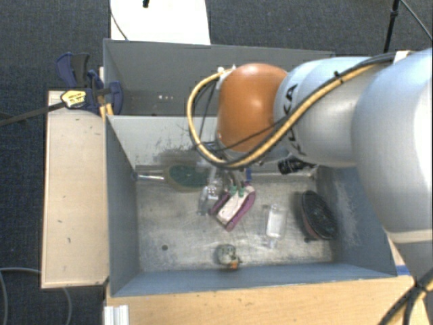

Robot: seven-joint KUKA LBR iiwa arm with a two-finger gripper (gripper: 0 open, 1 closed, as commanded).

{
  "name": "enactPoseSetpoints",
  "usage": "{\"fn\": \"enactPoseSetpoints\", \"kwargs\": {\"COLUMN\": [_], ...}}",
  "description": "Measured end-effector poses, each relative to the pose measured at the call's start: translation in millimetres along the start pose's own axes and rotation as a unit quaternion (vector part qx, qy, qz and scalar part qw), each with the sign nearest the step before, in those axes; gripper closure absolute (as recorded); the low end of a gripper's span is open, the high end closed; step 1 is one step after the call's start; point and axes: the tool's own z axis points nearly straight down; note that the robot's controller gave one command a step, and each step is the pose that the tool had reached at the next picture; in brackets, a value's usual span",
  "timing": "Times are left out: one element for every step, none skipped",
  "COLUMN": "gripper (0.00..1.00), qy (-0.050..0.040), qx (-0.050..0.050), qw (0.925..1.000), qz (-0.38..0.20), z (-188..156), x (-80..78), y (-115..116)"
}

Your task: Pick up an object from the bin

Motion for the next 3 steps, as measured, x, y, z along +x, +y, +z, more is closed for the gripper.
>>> {"fn": "enactPoseSetpoints", "kwargs": {"gripper": [0.0,0.0,0.0], "qy": [-0.0098,-0.005,0.0007], "qx": [-0.003,-0.003,-0.001], "qw": [0.9991,0.9997,0.955], "qz": [0.042,0.022,-0.296], "z": [60,61,57], "x": [-2.3,8.6,29.4], "y": [-40,-56,-106]}}
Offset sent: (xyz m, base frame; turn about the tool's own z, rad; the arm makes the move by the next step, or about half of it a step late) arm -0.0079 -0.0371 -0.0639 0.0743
